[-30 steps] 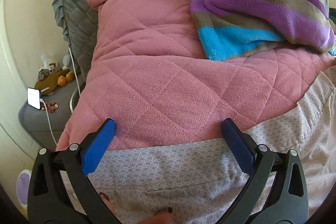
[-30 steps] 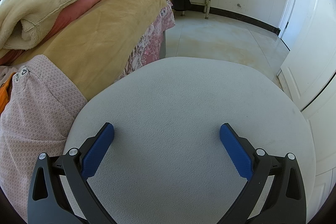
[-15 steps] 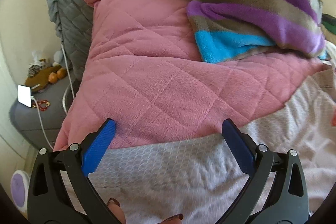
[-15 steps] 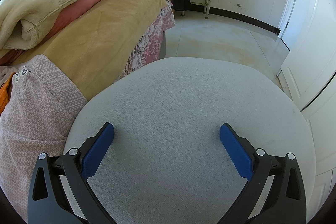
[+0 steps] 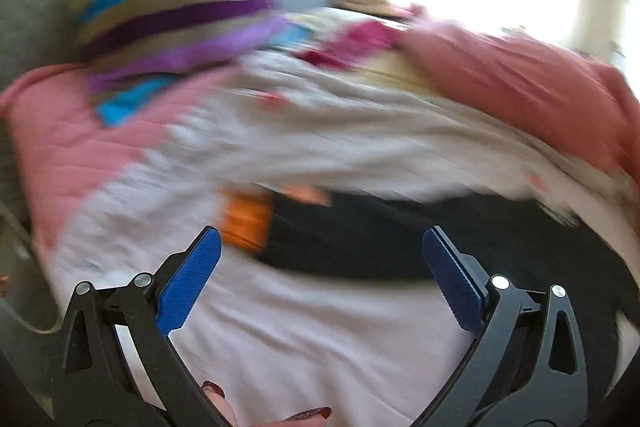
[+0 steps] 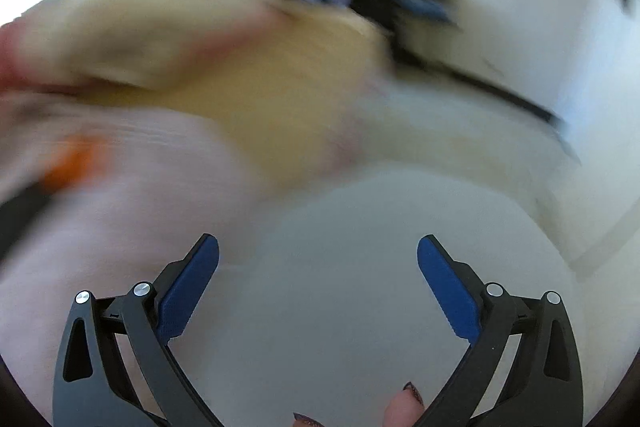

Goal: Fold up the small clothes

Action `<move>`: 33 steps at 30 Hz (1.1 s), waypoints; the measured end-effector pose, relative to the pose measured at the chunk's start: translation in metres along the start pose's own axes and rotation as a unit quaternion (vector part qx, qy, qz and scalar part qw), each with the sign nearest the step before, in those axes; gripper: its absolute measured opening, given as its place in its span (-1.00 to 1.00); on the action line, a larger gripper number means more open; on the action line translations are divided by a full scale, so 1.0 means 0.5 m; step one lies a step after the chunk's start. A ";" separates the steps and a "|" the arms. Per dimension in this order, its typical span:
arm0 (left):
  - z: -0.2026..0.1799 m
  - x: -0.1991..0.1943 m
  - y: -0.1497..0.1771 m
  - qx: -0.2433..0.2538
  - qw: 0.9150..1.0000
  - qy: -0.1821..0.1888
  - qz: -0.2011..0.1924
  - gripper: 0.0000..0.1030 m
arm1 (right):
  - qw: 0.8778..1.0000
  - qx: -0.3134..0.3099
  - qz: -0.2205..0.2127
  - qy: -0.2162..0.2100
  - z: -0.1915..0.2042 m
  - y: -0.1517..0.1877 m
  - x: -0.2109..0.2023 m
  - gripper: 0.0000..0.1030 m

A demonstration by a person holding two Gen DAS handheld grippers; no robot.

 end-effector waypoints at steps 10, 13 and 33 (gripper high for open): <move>-0.260 -0.070 0.231 0.092 0.983 0.114 0.112 0.84 | 0.921 -0.193 0.160 -0.298 0.453 0.266 -0.227 0.92; -0.266 -0.083 0.263 0.104 0.984 0.104 0.103 0.84 | 0.920 -0.197 0.178 -0.289 0.454 0.302 -0.237 0.92; -0.272 -0.105 0.297 0.115 0.983 0.098 0.103 0.84 | 0.902 -0.236 0.170 -0.318 0.483 0.309 -0.268 0.92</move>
Point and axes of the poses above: each gripper's, at about its wrist camera, not at the fingertips, and x roughly the way its jaws point, z to its left, y to its underside, the point moved 3 cm from there along x, roughly the way its jaws point, and after that the axes turned 9 degrees about -y, right-handed, at the moved point
